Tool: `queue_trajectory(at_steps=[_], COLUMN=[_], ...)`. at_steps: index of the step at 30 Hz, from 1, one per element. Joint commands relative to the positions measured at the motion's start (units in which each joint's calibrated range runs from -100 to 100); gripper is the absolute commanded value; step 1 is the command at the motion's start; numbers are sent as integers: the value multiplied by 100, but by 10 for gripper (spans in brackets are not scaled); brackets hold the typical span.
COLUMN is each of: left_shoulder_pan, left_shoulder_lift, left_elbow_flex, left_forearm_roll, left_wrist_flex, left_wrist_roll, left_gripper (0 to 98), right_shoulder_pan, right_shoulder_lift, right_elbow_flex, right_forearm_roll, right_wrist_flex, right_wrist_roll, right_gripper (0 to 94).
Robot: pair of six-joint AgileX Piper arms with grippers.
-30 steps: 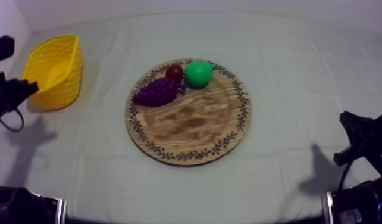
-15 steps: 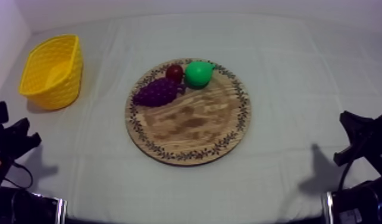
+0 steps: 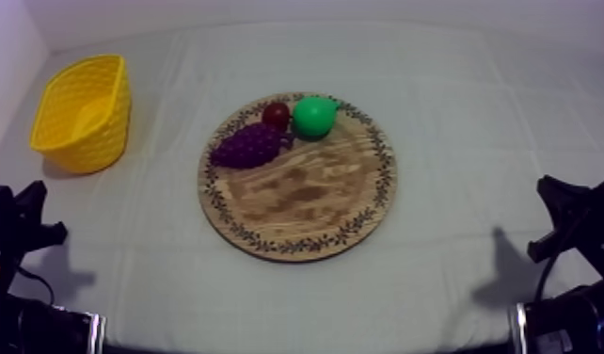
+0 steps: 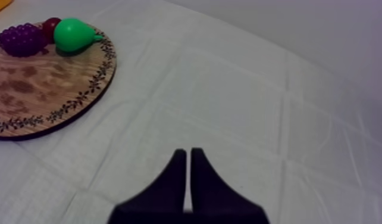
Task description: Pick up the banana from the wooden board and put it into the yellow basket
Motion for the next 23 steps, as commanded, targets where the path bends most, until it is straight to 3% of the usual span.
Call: queue_trajectory(at_steps=[1,23], left_shoulder_pan=[2,3], left_shoulder_lift=[-5,-7], left_elbow_flex=[13,22], left_forearm_roll=[7,15], left_wrist_flex=[-23,-51], left_wrist_roll=[1171,1092], left_gripper=[1,1], right_shoulder_pan=[-1,-1], right_shoulder_lift=[-4,-4], right_elbow_flex=[-3,-3], right_forearm_roll=[-2,-2], right_wrist_flex=[3,3], right_wrist_roll=[0,0], right_gripper=[5,5])
